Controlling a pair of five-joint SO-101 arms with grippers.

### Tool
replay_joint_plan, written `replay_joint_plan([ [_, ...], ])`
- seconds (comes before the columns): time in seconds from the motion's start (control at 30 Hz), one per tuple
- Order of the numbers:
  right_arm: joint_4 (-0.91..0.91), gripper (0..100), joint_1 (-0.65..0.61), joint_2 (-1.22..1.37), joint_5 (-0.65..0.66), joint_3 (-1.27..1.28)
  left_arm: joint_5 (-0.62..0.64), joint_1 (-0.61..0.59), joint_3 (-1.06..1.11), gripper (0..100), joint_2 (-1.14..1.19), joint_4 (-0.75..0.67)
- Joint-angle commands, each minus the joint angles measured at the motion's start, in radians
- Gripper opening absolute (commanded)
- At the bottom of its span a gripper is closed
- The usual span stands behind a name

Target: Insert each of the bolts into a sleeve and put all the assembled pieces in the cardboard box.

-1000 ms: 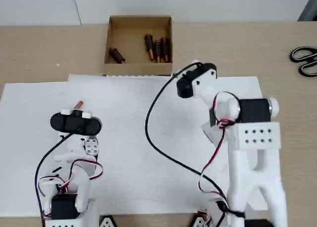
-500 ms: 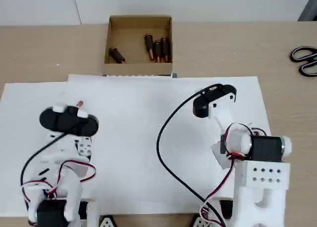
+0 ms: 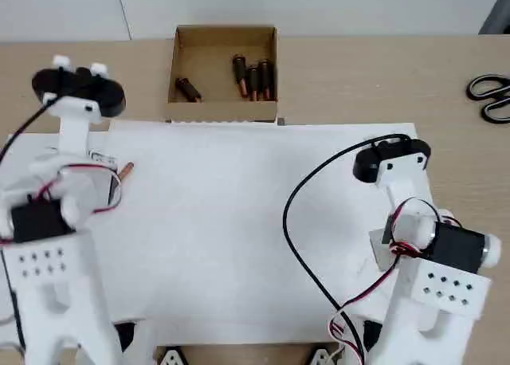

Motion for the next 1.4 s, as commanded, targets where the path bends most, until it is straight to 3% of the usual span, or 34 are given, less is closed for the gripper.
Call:
replay_joint_plan([
  [0.0,0.013,0.3,0.031,-0.021,-0.006,-0.003,-0.086,-0.012,-0.147,1,0.201,0.098],
  [0.33,0.013,0.3,0.041,-0.021,-0.011,-0.003,-0.207,-0.028,-0.443,1,0.707,0.265],
  [0.47,0.013,0.3,0.041,-0.021,-0.011,-0.003,-0.252,-0.054,-0.585,6,0.838,0.308],
  [0.63,0.013,0.3,0.041,-0.021,-0.012,-0.003,-0.313,-0.092,-0.679,8,0.931,0.308],
  [1.37,0.012,0.3,0.039,-0.021,-0.012,-0.002,-0.512,-0.095,-0.685,11,1.108,0.29],
])
